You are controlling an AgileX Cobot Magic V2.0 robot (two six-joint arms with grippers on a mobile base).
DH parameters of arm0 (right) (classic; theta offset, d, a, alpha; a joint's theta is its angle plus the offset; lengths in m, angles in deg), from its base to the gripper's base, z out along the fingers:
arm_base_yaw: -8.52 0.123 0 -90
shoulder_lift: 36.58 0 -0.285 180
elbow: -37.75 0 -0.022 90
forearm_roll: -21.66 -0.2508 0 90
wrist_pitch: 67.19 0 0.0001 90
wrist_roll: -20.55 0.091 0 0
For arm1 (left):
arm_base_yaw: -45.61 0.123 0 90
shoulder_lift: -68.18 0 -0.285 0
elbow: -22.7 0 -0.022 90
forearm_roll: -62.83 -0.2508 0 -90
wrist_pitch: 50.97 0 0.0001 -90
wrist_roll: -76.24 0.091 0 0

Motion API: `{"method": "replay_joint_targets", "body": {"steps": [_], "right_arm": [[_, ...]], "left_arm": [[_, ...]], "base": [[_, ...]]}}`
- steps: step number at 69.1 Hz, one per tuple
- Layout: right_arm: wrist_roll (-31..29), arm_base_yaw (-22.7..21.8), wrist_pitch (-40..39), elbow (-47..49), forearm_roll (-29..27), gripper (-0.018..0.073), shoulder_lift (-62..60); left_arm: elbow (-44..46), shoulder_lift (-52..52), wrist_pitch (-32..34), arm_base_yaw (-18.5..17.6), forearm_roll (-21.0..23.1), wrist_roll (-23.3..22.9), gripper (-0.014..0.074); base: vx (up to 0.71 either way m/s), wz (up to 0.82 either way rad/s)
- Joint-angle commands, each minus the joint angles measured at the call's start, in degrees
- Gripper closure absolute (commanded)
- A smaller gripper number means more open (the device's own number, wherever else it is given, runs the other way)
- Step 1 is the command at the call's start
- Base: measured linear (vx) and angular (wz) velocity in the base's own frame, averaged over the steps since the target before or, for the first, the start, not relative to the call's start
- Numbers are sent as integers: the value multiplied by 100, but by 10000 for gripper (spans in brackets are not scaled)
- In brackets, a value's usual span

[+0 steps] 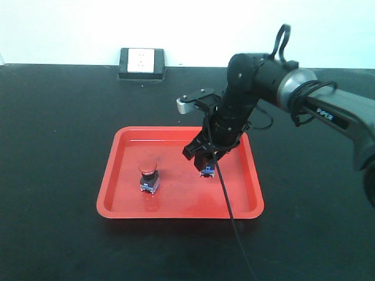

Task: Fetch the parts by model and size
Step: 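Lower the yellow-capped push button with the right gripper beside the red one, then open the right gripper to release the yellow-capped button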

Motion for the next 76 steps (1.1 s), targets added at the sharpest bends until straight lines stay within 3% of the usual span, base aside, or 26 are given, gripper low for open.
{"method": "replay_joint_targets", "body": {"steps": [1, 55, 65, 76], "right_arm": [[-73, -22, -272, 178, -69, 564, -234], [-39, -18, -468, 178, 81, 549, 287], [-30, -18, -408, 178, 81, 462, 287], [-30, -18, -293, 178, 81, 223, 287]], "left_arm": [[124, -74, 368, 10, 0, -9, 604], [124, -74, 321, 10, 0, -9, 603], [124, -74, 242, 10, 0, -9, 603], [124, -74, 228, 10, 0, -9, 603]], "base": [[0, 0], [0, 0], [0, 0], [0, 0]]}}
